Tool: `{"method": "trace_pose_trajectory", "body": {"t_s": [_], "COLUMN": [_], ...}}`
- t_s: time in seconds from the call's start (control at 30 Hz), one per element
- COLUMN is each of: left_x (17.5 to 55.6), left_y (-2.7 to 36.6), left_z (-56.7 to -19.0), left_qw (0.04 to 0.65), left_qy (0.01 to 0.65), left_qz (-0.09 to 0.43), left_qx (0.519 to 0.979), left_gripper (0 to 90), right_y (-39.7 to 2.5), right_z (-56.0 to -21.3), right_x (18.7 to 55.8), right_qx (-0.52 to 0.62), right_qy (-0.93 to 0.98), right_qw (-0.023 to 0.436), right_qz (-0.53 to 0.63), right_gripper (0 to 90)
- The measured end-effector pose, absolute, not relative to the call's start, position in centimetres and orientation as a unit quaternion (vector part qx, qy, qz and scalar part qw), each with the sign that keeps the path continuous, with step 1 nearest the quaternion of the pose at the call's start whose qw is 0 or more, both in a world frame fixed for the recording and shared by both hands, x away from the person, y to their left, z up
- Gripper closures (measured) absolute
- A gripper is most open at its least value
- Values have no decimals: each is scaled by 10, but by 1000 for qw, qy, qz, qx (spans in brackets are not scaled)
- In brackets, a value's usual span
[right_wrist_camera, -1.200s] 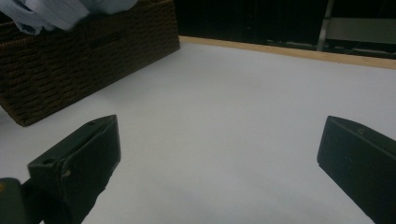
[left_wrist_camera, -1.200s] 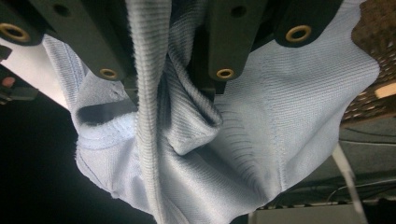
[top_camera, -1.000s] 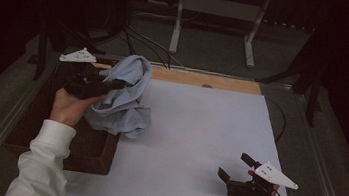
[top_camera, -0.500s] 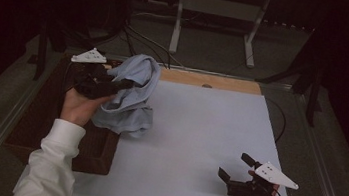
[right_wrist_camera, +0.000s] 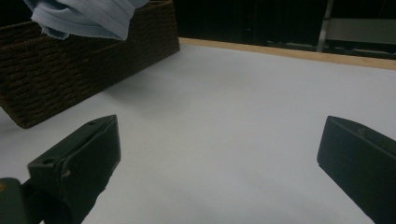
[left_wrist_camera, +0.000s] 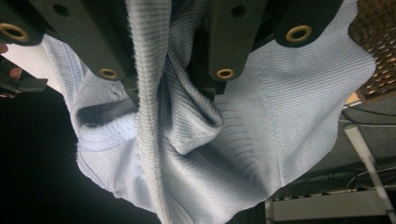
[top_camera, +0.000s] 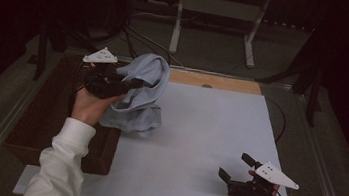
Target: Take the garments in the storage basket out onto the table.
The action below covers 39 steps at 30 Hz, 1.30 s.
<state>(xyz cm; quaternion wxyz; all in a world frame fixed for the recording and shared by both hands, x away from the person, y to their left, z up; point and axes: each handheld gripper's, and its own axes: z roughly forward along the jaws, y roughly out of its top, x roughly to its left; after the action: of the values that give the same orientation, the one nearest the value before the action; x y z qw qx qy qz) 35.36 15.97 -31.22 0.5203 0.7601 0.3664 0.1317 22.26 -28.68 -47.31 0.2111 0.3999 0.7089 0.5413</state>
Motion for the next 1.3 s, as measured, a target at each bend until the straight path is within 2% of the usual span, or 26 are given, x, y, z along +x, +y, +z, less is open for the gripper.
{"method": "trace_pose_trajectory", "body": {"t_s": [1.3], "left_x": [369], "left_y": [104], "left_z": [-334], "left_qw": [526], "left_qy": [339], "left_qz": [85], "left_qx": [775], "left_gripper": [771], "right_y": [-288], "right_z": [-473], "right_x": [223], "right_qx": [399], "right_qy": [709], "right_qw": [210], "right_qz": [543], "right_gripper": [0]}}
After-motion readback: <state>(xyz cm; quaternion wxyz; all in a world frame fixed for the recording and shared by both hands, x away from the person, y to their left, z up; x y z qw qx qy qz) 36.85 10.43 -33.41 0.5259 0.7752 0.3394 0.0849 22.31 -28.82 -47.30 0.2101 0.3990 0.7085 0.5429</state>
